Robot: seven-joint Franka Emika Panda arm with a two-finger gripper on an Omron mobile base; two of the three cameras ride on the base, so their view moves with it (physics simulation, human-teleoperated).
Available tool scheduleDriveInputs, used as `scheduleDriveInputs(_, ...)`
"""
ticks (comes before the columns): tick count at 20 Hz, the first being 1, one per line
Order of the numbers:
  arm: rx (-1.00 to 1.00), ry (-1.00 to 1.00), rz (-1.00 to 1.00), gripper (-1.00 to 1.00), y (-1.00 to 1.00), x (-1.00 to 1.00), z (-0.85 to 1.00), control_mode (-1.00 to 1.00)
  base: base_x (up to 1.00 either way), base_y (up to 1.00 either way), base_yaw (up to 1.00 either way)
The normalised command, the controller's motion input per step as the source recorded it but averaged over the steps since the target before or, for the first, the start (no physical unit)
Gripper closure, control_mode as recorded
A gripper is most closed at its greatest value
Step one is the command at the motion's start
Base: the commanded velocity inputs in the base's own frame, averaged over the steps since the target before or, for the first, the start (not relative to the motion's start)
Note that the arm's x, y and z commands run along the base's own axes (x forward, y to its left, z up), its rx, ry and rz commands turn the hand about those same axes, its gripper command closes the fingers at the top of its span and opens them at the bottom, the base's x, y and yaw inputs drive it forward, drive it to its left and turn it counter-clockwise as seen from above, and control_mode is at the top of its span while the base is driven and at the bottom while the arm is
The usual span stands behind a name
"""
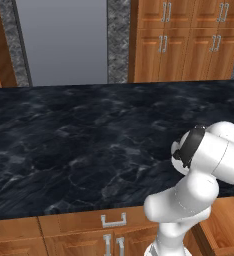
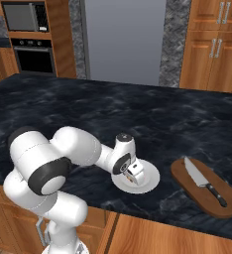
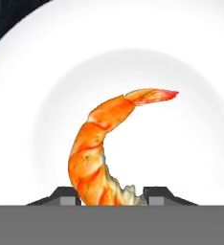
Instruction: Pick up the knife from the drawer and place it on the cutting board. Then place the meat from the plate to the cutting board.
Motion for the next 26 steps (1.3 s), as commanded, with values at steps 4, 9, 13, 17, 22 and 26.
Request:
scheduleDriveInputs(4, 0.00, 0.00, 0.00, 1.00, 0.00, 0.00, 0.01, -1.00, 0.00, 0.00, 0.00)
scheduleDriveInputs(9, 0.00, -0.18, -0.03, 1.00, 0.00, 0.00, 0.76, -1.00, 0.00, 0.00, 0.00)
scheduleDriveInputs(13, 0.00, -0.12, -0.10, 1.00, -0.15, 0.00, 0.90, -1.00, 0.00, 0.00, 0.00)
scheduleDriveInputs(17, -0.03, 0.00, -0.14, 1.00, -0.46, 0.00, 0.50, -1.00, 0.00, 0.00, 0.00)
scheduleDriveInputs(22, -0.05, 0.00, -0.22, 1.00, -0.63, 0.00, 0.23, -1.00, 0.00, 0.00, 0.00)
scheduleDriveInputs(26, -0.01, -0.04, -0.30, 1.00, -0.70, -0.16, 0.09, -1.00, 0.00, 0.00, 0.00)
